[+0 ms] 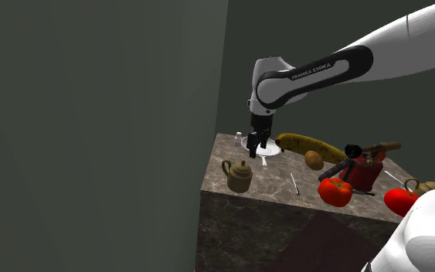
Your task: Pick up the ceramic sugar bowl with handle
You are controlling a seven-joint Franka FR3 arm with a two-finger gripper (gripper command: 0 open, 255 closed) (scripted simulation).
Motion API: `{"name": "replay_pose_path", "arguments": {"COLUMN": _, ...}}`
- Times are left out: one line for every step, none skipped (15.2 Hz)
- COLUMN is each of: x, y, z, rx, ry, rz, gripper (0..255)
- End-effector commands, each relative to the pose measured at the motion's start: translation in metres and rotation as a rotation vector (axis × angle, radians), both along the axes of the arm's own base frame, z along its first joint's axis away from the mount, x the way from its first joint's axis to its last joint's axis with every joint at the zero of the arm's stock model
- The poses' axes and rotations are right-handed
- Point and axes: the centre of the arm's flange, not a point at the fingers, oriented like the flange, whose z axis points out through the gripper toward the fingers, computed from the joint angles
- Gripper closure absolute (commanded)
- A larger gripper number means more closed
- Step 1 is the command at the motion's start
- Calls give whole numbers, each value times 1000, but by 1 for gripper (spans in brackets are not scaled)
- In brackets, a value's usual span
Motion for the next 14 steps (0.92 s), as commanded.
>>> {"name": "replay_pose_path", "arguments": {"x": 21, "y": -1, "z": -18, "rx": -3, "ry": -2, "rz": 5, "gripper": 0}}
{"name": "replay_pose_path", "arguments": {"x": 31, "y": -1, "z": -26, "rx": -5, "ry": -3, "rz": 8, "gripper": 0}}
{"name": "replay_pose_path", "arguments": {"x": 41, "y": -2, "z": -34, "rx": -6, "ry": -4, "rz": 10, "gripper": 0}}
{"name": "replay_pose_path", "arguments": {"x": 52, "y": -2, "z": -42, "rx": -8, "ry": -4, "rz": 13, "gripper": 0}}
{"name": "replay_pose_path", "arguments": {"x": 62, "y": -3, "z": -50, "rx": -9, "ry": -5, "rz": 15, "gripper": 0}}
{"name": "replay_pose_path", "arguments": {"x": 72, "y": -3, "z": -58, "rx": -11, "ry": -6, "rz": 18, "gripper": 0}}
{"name": "replay_pose_path", "arguments": {"x": 83, "y": -3, "z": -66, "rx": -12, "ry": -7, "rz": 20, "gripper": 0}}
{"name": "replay_pose_path", "arguments": {"x": 93, "y": -4, "z": -74, "rx": -14, "ry": -7, "rz": 23, "gripper": 0}}
{"name": "replay_pose_path", "arguments": {"x": 103, "y": -4, "z": -83, "rx": -15, "ry": -8, "rz": 25, "gripper": 0}}
{"name": "replay_pose_path", "arguments": {"x": 114, "y": -4, "z": -91, "rx": -17, "ry": -9, "rz": 28, "gripper": 0}}
{"name": "replay_pose_path", "arguments": {"x": 124, "y": -5, "z": -99, "rx": -18, "ry": -10, "rz": 30, "gripper": 0}}
{"name": "replay_pose_path", "arguments": {"x": 134, "y": -5, "z": -107, "rx": -20, "ry": -10, "rz": 33, "gripper": 0}}
{"name": "replay_pose_path", "arguments": {"x": 145, "y": -5, "z": -115, "rx": -21, "ry": -11, "rz": 35, "gripper": 0}}
{"name": "replay_pose_path", "arguments": {"x": 155, "y": -6, "z": -123, "rx": -23, "ry": -12, "rz": 38, "gripper": 0}}
